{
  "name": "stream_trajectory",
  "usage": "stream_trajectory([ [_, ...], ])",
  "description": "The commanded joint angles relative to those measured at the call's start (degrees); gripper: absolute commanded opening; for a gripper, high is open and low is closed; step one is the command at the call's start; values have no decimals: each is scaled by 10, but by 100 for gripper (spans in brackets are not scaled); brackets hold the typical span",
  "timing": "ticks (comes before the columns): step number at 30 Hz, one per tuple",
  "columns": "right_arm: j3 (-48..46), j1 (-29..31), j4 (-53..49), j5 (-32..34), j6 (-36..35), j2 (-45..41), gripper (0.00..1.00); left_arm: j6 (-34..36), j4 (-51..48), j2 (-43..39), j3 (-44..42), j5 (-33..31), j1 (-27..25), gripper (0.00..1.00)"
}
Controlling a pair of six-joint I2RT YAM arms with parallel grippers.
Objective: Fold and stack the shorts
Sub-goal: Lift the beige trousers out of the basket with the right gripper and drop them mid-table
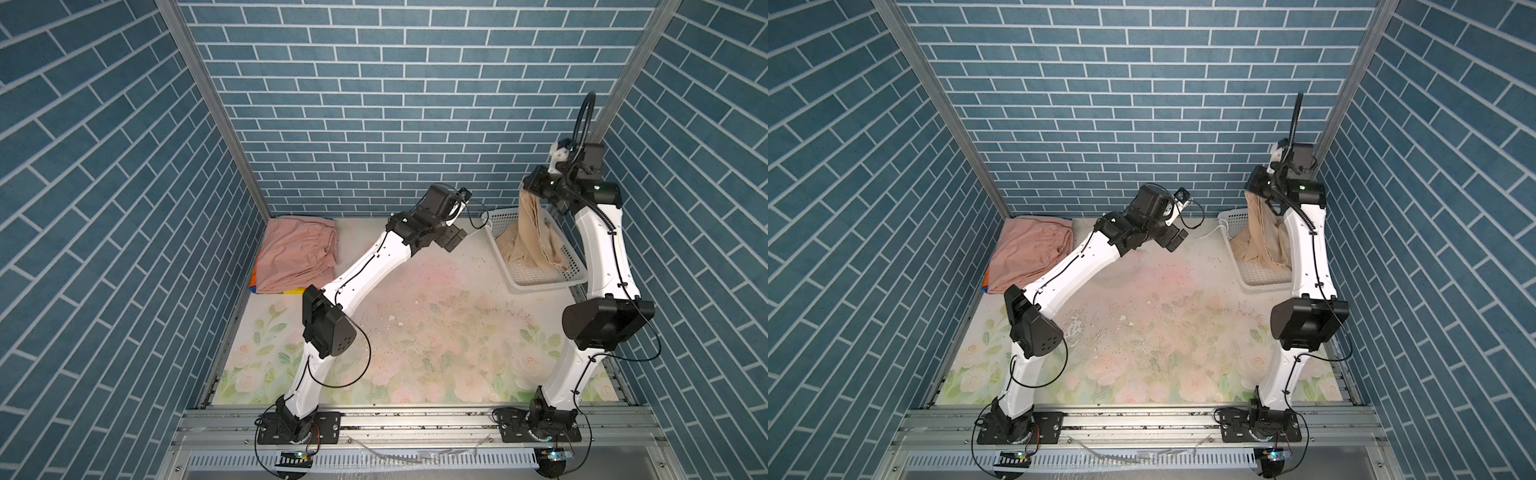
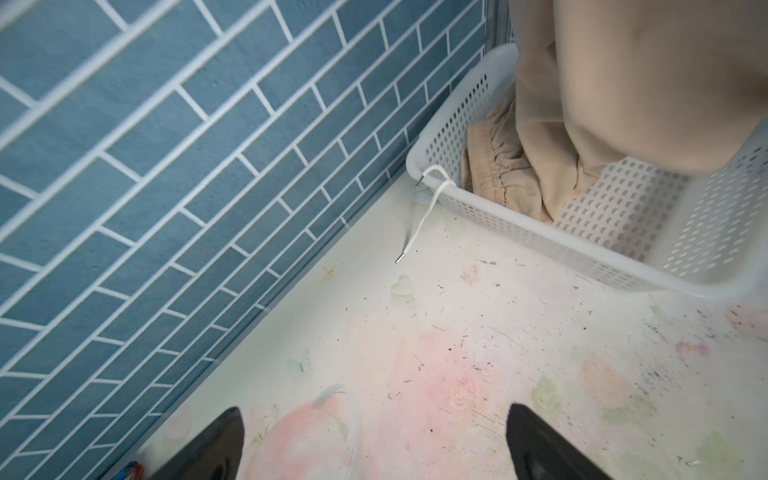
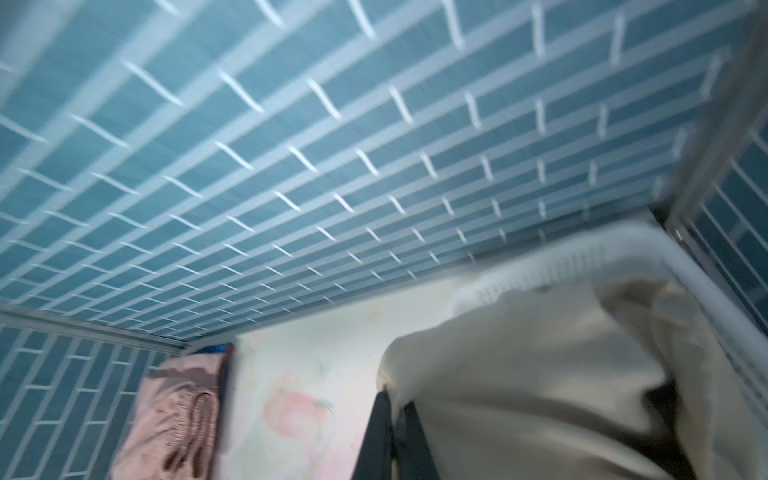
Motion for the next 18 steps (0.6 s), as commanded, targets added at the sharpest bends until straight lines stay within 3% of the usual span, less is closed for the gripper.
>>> stream_trajectory([
  [1,170,85,-40,-114,-54,-2,0,-11,-3,-66,-14,-24,11,100],
  [3,207,119,-3,-186,-38,-11,0,-12,12,-102,-49,-39,17,99],
  [5,157,137,77,-241,-9,-53,0,-25,30,-144,-94,-43,30,100],
  [7,75,139,152,-251,7,-102,0,-46,45,-182,-139,-40,49,100],
  [10,-39,137,195,-208,6,-149,0,-86,65,-234,-209,-20,91,100],
  [15,-156,136,180,-175,38,-113,0,-124,78,-290,-298,3,144,100],
  [18,-184,136,75,-65,24,-50,0,-140,77,-315,-344,19,162,100],
])
